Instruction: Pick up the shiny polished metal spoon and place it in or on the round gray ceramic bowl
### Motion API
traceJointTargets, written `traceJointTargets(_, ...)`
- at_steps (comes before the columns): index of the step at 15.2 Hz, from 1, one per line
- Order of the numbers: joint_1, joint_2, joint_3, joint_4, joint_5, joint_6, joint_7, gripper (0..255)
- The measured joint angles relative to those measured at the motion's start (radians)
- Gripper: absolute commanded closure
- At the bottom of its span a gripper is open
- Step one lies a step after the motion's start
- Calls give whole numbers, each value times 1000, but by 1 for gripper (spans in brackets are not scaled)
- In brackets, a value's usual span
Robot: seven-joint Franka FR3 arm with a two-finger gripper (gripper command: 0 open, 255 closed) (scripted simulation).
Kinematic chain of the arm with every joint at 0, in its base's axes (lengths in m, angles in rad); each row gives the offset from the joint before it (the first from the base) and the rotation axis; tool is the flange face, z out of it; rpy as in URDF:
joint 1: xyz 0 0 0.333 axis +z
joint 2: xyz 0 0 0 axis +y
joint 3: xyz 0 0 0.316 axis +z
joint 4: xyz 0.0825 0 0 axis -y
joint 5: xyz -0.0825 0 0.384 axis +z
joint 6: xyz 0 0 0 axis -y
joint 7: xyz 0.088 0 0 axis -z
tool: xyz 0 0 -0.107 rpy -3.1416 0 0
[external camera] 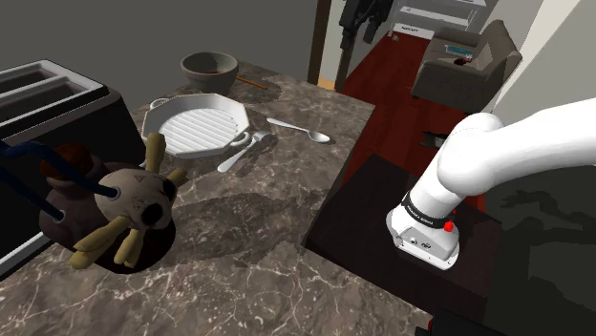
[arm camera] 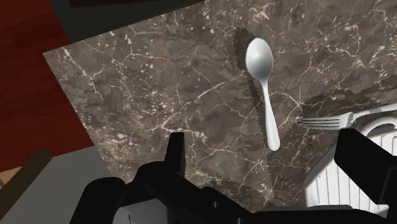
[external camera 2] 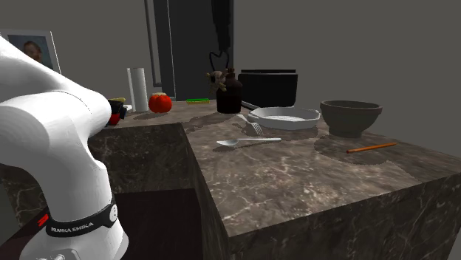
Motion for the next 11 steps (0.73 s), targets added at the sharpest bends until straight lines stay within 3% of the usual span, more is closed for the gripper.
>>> traceJointTargets(3,5,-4,5,-45,9,50,1,0)
traceJointTargets(11,40,49,42,-257,74,383,4,0)
